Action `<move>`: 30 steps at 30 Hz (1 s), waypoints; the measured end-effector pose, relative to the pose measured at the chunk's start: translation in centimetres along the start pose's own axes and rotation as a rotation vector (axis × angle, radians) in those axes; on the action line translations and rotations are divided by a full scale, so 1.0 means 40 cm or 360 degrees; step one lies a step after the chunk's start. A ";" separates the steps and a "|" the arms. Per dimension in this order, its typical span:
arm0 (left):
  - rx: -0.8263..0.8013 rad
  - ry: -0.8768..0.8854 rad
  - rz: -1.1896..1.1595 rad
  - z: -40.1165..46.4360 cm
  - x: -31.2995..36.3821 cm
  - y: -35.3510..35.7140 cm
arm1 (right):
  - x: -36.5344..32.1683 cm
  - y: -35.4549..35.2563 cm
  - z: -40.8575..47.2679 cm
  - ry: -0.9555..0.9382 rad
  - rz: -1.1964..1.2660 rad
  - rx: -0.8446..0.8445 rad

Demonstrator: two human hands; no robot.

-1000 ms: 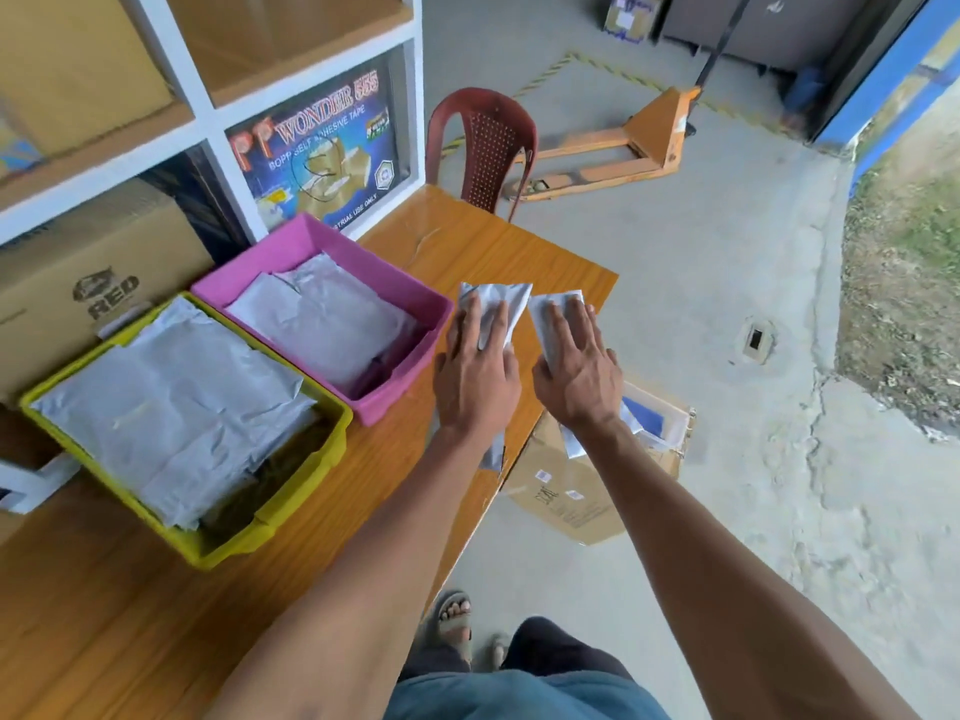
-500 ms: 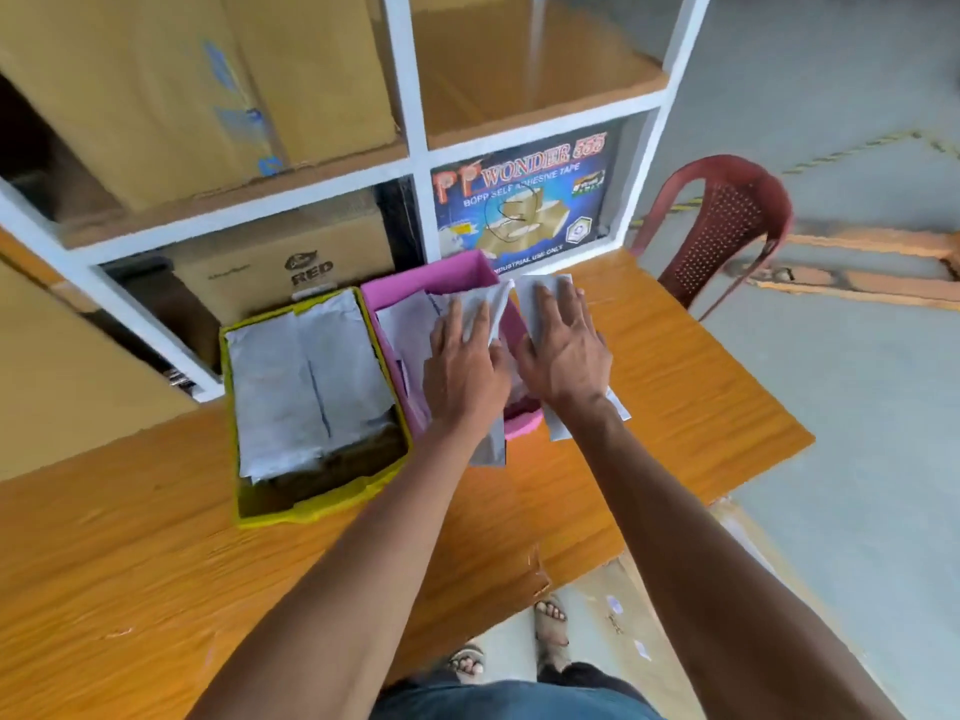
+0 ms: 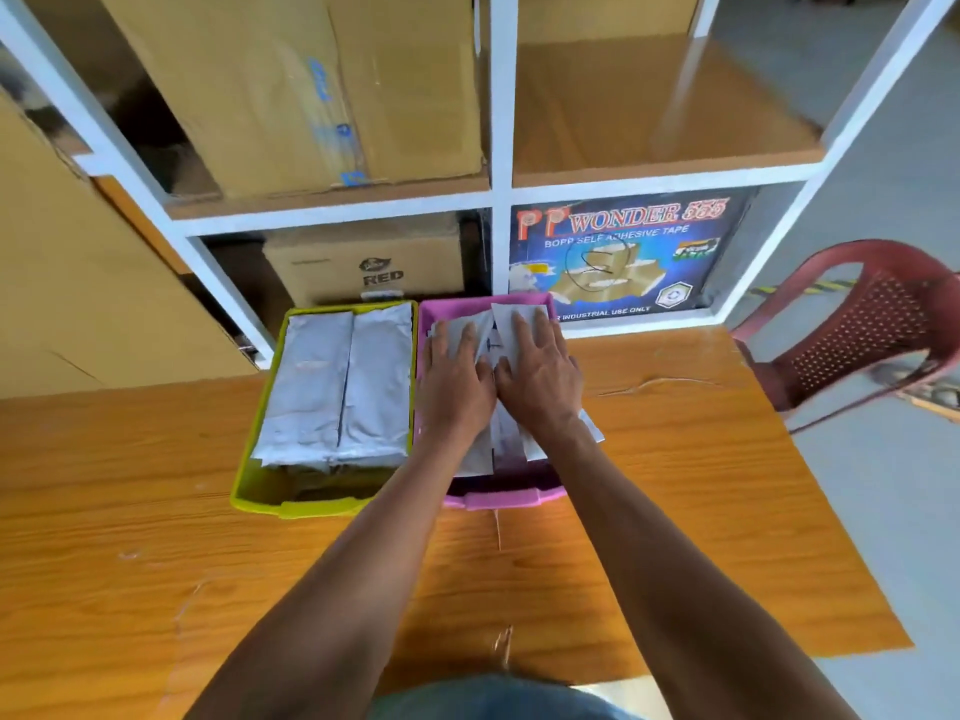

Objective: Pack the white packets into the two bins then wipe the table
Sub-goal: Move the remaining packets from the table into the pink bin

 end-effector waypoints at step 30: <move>-0.0085 0.0258 0.0459 0.083 -0.047 0.204 | 0.065 0.299 0.080 -0.0269 -0.0043 -0.0281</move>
Point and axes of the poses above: each hand's wrist, its own z-axis towards the middle knuckle, its own y-axis out of the palm, x = y × z, the point moved 10 cm from there along z, towards the middle knuckle, and after that the axes turned 4 degrees about -x, right-handed, at the moved point
